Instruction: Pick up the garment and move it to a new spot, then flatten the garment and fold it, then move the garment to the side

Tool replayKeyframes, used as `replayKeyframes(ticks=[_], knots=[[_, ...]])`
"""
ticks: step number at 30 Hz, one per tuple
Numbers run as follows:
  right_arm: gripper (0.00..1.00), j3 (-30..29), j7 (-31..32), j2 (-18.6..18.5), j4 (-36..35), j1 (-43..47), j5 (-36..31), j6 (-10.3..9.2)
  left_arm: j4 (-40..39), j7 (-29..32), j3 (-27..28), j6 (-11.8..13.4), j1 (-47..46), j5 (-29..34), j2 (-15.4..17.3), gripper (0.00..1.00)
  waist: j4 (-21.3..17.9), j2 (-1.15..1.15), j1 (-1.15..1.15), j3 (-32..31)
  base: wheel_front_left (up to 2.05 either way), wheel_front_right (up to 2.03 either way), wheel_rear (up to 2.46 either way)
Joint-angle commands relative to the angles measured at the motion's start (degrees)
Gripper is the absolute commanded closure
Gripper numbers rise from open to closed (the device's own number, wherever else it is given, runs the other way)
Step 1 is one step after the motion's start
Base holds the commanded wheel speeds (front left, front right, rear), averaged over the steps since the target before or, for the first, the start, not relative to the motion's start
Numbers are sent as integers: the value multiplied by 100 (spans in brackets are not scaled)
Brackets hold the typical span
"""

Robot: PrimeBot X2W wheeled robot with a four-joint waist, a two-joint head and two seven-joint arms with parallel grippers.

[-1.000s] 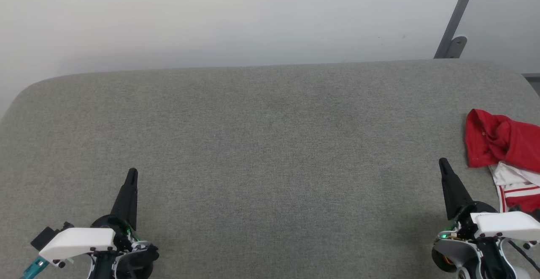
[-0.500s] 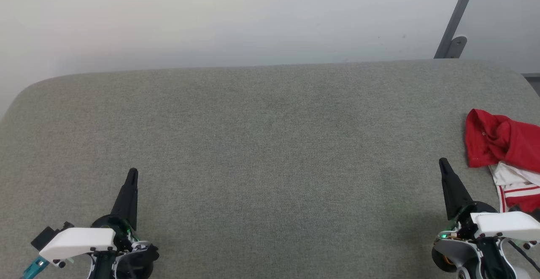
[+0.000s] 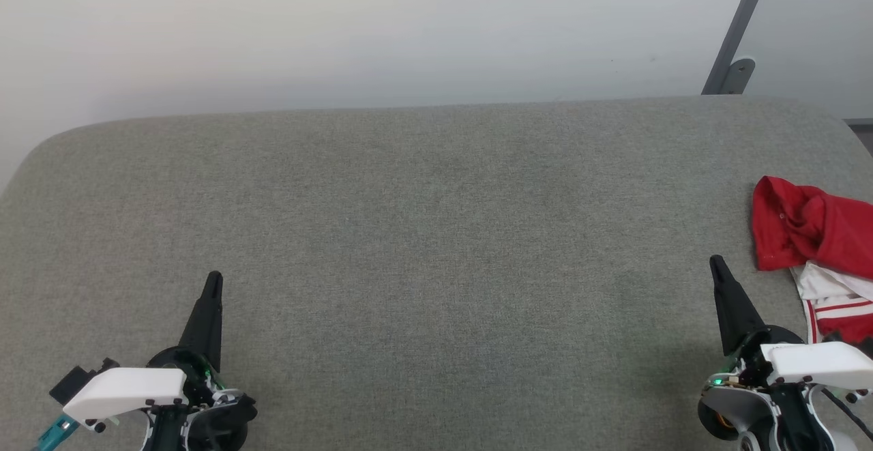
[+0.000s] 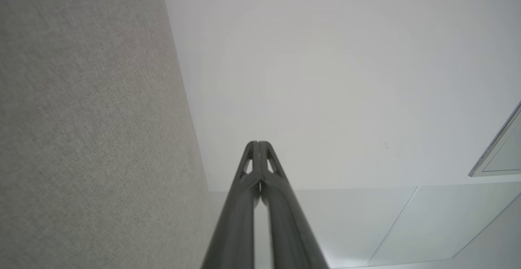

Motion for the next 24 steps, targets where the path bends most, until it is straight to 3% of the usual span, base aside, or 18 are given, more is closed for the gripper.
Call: replayKeyframes(ticks=[1, 24], knots=[[100, -5, 9, 13, 15, -49, 13, -2, -1, 26, 22, 2, -72, 25, -14, 100, 0, 0, 0, 0, 0, 0, 0], [100, -6, 11, 14, 15, -49, 11, -2, -2, 43, 38, 2, -73, 36, -27, 100, 0, 0, 0, 0, 0, 0, 0]])
